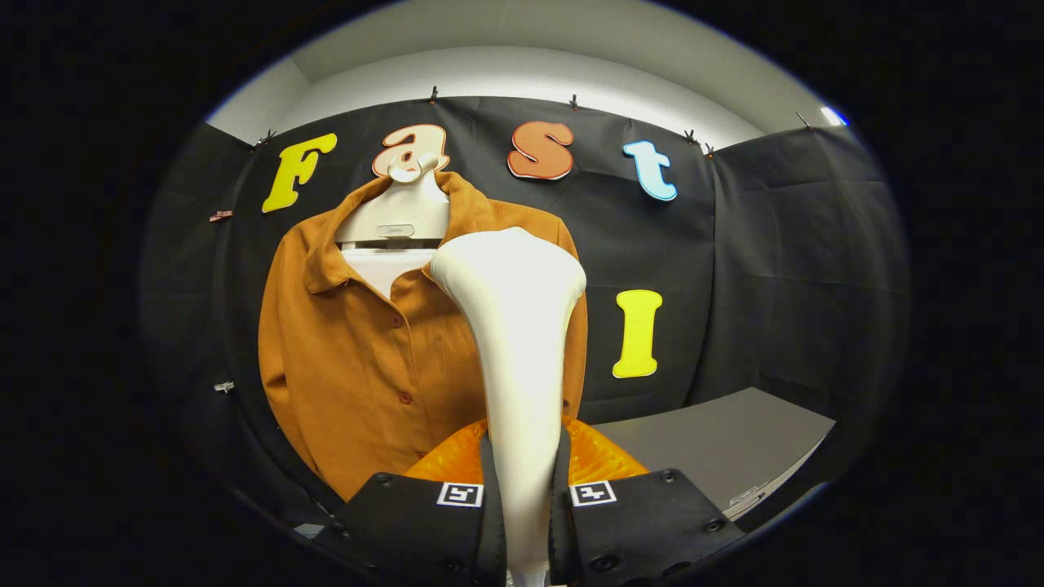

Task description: Iron the clothes twice with a garment steamer, once on the left side and once on the right side.

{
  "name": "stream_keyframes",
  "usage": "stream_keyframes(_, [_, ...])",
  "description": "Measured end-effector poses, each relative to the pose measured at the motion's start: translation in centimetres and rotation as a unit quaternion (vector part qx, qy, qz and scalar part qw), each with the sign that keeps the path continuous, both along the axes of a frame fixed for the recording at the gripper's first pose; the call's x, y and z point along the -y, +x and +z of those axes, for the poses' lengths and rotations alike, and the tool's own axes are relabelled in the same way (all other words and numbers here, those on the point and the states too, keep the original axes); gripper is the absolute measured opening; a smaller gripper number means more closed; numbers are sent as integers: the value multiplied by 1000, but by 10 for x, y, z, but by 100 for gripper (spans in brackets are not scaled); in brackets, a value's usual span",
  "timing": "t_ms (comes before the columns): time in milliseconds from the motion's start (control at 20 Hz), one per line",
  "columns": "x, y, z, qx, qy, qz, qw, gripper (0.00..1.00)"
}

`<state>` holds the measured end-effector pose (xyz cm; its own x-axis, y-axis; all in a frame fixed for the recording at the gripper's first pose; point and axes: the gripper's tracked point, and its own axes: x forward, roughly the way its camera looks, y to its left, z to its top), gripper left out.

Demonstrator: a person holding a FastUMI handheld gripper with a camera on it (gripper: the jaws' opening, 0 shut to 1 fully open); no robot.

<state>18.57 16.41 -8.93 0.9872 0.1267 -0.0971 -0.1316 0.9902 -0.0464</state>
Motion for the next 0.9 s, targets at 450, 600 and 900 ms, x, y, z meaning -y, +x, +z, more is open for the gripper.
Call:
stream_keyframes(450, [-22, 42, -42, -8, -14, -11, 1000, 24])
stream_keyframes(600, [-23, 46, -57, -11, -24, -14, 1000, 24])
stream_keyframes(900, [-17, 43, -86, -22, -36, -20, 999, 24])
